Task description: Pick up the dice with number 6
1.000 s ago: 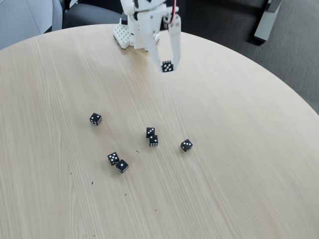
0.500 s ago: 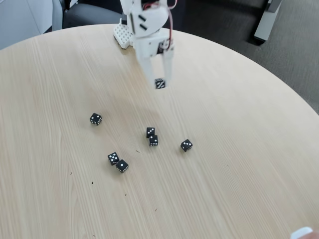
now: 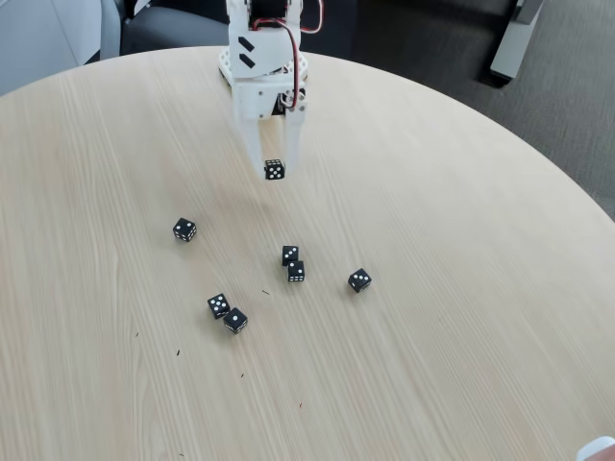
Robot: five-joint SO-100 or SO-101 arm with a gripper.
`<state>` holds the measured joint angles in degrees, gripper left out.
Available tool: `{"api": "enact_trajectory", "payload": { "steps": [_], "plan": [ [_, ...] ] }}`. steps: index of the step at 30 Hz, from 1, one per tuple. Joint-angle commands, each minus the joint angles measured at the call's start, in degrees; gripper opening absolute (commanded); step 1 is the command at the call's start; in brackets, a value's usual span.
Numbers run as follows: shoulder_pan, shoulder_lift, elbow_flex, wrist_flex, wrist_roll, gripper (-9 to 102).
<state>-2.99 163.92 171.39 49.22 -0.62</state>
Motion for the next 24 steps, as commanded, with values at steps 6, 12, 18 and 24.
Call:
{"api": "enact_trajectory", "payload": {
  "steps": [6, 12, 18, 24],
  "plan": [
    [0.44, 2.72, 0.09, 11.51, -2.81, 0],
    [0.44, 15.12, 0.18, 19.95, -2.11, 0],
    [0.44, 17.67, 0.18, 19.95, 0.35, 0],
    [0.44, 17.67, 0.18, 19.95, 1.32, 0]
  ]
}}
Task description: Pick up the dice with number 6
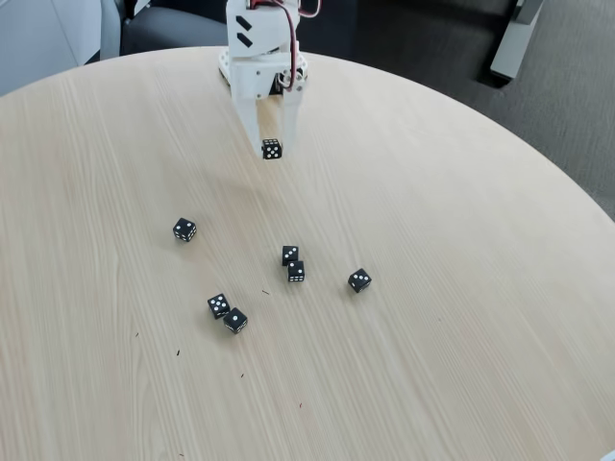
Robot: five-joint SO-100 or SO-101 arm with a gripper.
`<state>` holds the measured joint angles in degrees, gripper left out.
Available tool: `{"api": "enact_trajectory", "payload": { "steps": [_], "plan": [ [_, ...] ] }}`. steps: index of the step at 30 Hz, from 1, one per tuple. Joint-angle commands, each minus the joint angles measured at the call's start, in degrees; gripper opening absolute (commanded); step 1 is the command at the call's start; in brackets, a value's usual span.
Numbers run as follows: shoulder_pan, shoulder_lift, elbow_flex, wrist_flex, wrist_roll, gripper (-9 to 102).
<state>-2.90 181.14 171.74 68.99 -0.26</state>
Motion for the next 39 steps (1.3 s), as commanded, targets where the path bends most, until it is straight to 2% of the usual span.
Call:
{"api": "enact_trajectory", "payload": {
  "steps": [1, 15, 20, 39],
  "plan": [
    [0.35, 0.44, -0.18, 0.18, 1.05, 0],
    [0.35, 0.7, -0.18, 0.26, 4.31, 0],
    [0.35, 0.79, -0.18, 0.26, 8.44, 0],
    [0.35, 0.53, -0.18, 0.26, 9.05, 0]
  ]
}}
